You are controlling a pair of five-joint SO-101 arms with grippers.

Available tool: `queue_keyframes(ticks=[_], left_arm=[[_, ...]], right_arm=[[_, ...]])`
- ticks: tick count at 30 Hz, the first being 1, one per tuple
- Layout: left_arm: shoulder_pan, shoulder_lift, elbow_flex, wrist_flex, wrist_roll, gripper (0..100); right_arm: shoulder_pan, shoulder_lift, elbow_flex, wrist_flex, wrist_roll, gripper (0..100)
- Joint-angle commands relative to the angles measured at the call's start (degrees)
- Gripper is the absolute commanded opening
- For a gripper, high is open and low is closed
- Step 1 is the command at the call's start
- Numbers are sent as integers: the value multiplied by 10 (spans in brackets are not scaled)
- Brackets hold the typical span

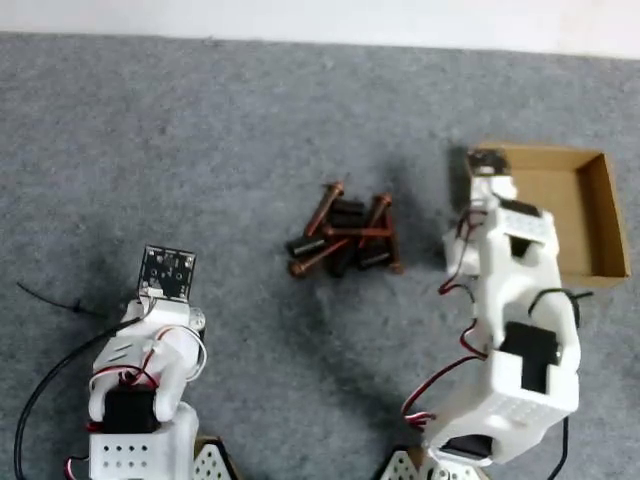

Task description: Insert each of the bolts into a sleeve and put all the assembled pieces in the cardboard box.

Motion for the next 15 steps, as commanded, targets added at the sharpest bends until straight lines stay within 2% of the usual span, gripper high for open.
queue_keyframes(ticks=[1, 6, 12, 15], left_arm=[[-4, 0, -4, -12, -4, 5], [-4, 0, -4, -12, -4, 5], [-3, 0, -4, -12, -4, 5], [-3, 0, -4, -12, -4, 5]], right_arm=[[-36, -80, -58, 56, -32, 226], [-76, -210, -66, 60, -70, 224], [-215, -244, 22, 74, -70, 224], [-265, -230, 60, 40, -69, 224]])
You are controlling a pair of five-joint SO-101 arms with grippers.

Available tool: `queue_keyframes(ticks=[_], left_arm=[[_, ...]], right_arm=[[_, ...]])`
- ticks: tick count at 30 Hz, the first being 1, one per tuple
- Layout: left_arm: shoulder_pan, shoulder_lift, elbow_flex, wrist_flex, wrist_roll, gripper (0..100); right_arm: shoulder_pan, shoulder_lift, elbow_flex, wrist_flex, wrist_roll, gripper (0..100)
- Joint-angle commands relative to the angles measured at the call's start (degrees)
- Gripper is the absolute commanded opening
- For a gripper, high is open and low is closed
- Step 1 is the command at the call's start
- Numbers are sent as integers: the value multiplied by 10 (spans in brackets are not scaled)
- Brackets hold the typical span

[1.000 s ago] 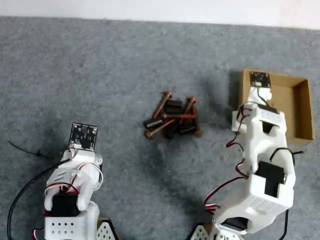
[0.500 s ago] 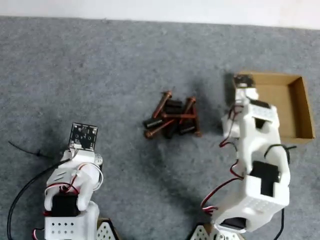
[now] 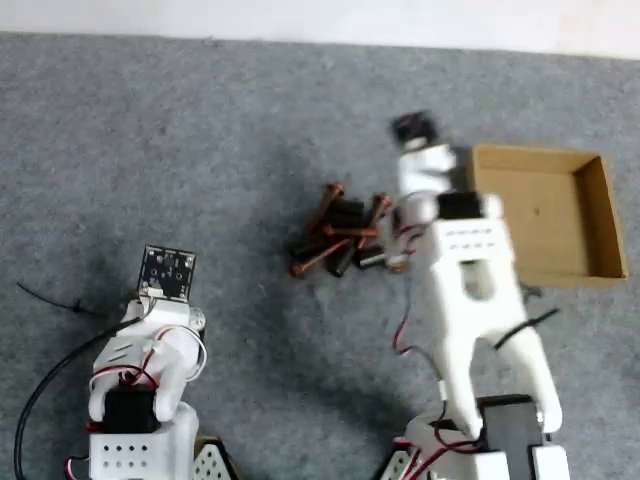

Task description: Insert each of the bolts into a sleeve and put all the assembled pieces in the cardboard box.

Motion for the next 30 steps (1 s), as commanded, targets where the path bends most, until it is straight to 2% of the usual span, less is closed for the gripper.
queue_keyframes(ticks=[1, 9, 12, 20, 30], left_arm=[[-4, 0, -4, -12, -4, 5], [-3, 0, -4, -13, -4, 5], [-3, 0, -4, -13, -4, 5], [-3, 0, -4, -13, -4, 5], [-5, 0, -4, -13, -4, 5]], right_arm=[[-54, -4, 25, -40, -4, 224], [-71, 89, 40, -136, 0, 224], [-71, 144, 38, -157, 29, 224], [-62, 249, 23, -175, 34, 224], [-49, 271, 8, -159, 31, 224]])
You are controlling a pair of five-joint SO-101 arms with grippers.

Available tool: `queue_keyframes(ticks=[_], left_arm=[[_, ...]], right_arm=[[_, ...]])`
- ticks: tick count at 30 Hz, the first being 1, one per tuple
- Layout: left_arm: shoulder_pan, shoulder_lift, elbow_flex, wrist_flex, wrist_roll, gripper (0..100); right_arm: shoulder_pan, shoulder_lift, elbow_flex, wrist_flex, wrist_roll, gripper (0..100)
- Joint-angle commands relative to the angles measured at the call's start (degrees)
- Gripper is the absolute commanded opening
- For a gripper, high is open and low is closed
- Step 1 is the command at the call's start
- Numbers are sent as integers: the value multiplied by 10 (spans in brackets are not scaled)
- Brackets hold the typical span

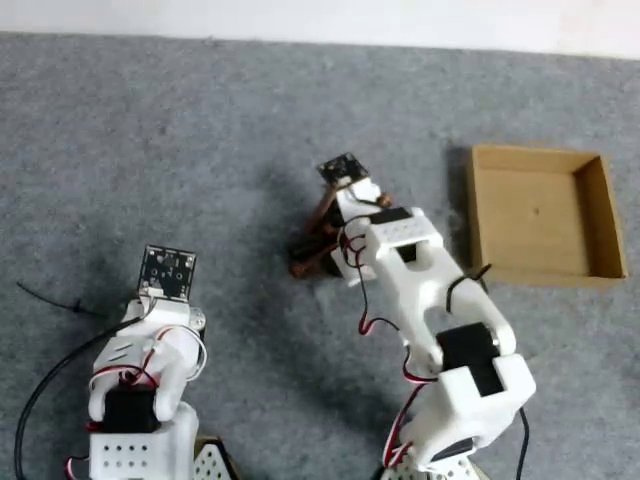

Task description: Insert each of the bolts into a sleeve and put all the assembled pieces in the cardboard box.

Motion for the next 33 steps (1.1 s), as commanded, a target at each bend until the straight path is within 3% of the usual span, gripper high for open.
queue_keyframes(ticks=[1, 4, 8, 16, 23, 29, 33], left_arm=[[-5, 0, -4, -11, -4, 5], [-5, 0, -4, -11, -4, 5], [-6, 0, -4, -11, -4, 5], [-6, 0, -4, -11, -4, 5], [-4, 0, -4, -11, -4, 5], [-3, 0, -4, -11, -4, 5], [-3, 0, -4, -11, -4, 5]], right_arm=[[12, 12, -3, 10, 1, 224], [13, 12, 0, 11, 1, 193], [13, 12, 0, 9, 1, 0], [13, -12, 1, 11, 1, 5], [-10, -217, 116, 9, 7, 4], [-59, -329, 242, 11, 158, 4], [-61, -327, 281, 10, 178, 4]])
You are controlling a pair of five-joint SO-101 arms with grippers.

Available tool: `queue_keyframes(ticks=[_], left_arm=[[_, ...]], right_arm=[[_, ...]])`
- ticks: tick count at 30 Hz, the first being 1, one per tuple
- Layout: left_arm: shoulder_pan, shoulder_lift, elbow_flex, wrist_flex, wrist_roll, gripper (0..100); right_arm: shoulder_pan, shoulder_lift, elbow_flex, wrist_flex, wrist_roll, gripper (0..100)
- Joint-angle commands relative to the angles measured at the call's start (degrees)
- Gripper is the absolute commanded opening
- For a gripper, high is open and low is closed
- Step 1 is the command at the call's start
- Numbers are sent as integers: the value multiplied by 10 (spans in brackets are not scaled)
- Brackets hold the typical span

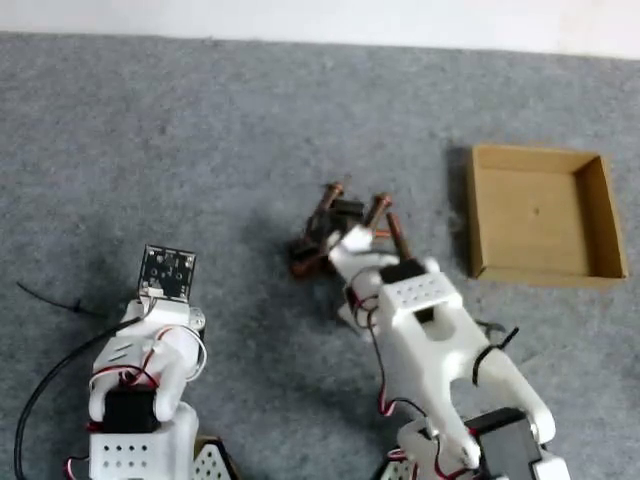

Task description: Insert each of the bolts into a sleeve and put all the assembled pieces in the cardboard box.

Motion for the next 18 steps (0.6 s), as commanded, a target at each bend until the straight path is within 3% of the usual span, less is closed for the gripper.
queue_keyframes(ticks=[1, 4, 6, 12, 18], left_arm=[[-3, 0, -4, -11, -4, 5], [-3, 0, -4, -11, -4, 5], [-3, 0, -4, -11, -4, 5], [-3, 0, -3, -11, -4, 5], [-3, 0, -3, -11, -4, 5]], right_arm=[[-5, -20, 15, 0, 17, 4], [-5, -7, 14, 0, 8, 7], [-3, 3, 13, 0, -43, 19], [-4, 4, -39, 67, -193, 229], [-5, 5, -102, 136, -295, 235]])
